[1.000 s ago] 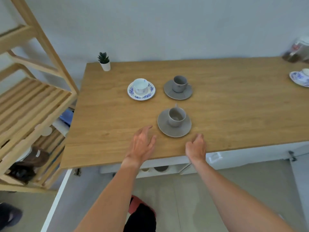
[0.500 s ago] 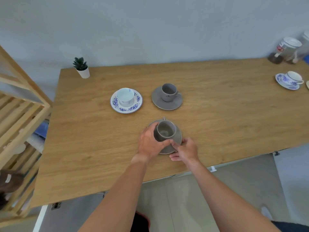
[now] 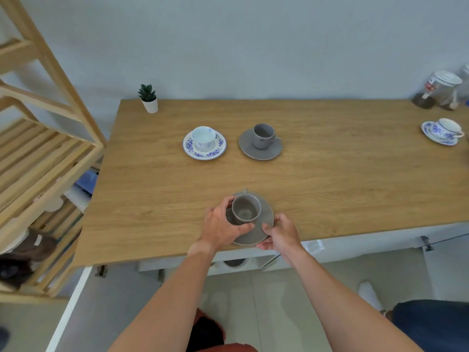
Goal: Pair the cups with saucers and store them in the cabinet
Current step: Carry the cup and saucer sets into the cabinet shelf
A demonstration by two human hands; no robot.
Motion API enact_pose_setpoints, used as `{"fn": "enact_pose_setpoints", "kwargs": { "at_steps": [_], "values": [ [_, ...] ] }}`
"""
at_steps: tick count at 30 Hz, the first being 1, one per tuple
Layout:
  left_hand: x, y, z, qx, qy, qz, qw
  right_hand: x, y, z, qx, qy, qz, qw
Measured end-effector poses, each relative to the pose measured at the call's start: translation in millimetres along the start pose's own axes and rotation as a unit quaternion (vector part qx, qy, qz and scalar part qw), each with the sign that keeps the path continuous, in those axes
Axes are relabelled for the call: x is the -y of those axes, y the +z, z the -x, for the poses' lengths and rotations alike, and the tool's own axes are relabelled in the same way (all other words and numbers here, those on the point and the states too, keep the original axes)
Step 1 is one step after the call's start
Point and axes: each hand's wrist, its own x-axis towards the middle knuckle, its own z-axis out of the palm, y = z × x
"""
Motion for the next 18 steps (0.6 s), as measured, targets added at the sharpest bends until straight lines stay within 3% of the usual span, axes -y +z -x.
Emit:
{"fn": "enact_pose_setpoints", "kwargs": {
  "at_steps": [6, 11, 18],
  "values": [
    [15.5, 5.7, 71.2, -0.037, -0.022, 0.031, 0.999, -33.8, -5.7, 51.1, 0.047, -0.015, 0.028, 0.998],
    [19.4, 12.5, 125.6, -0.045, -0.012, -0.005, 0.999, -67.9, -10.4, 86.0, 0.070, -0.017, 0.025, 0.997],
    [59.6, 27.7, 182.6, -0.048, -0.070, 0.014, 0.996, -117.6, -6.2, 109.9, 0.098, 0.022, 0.034, 0.994]
  ]
}}
